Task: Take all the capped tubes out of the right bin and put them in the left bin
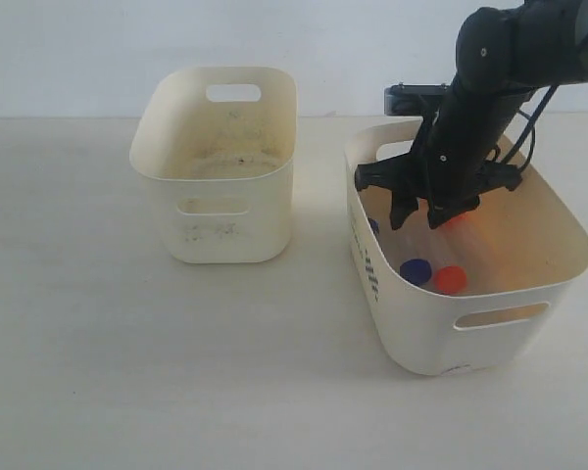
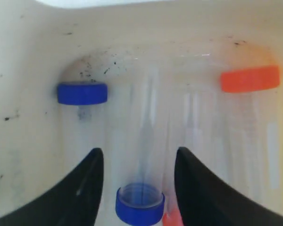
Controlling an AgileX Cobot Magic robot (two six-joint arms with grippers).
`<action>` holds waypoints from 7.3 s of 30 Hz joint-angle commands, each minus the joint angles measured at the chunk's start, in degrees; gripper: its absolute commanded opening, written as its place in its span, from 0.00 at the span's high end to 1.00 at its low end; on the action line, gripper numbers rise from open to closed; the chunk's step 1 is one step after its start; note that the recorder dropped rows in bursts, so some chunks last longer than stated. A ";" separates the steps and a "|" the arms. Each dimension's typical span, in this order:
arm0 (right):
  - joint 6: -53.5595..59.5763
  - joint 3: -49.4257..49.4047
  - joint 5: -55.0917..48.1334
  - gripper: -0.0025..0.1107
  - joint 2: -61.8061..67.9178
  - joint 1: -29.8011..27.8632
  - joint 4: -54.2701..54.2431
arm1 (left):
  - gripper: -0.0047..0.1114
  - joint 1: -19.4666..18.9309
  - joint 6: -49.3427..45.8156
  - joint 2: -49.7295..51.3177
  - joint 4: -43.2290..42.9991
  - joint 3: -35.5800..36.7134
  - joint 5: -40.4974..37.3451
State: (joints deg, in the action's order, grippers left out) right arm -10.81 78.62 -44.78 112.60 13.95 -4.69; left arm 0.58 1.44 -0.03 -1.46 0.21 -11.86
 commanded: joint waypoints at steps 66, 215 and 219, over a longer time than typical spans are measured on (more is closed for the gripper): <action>0.42 -3.93 1.55 0.86 4.60 -0.13 -0.58 | 0.92 -0.02 0.54 0.03 0.36 -0.21 0.26; -0.04 15.10 -4.66 0.62 -2.32 -1.45 0.36 | 0.92 -0.02 0.54 0.03 0.36 -0.21 0.26; -1.35 15.10 -5.20 0.62 0.48 -1.45 3.82 | 0.92 -0.02 0.54 0.03 0.36 -0.21 0.26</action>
State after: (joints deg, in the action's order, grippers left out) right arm -11.17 93.70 -49.57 111.79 12.51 -3.49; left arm 0.58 1.44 -0.03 -1.46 0.21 -11.86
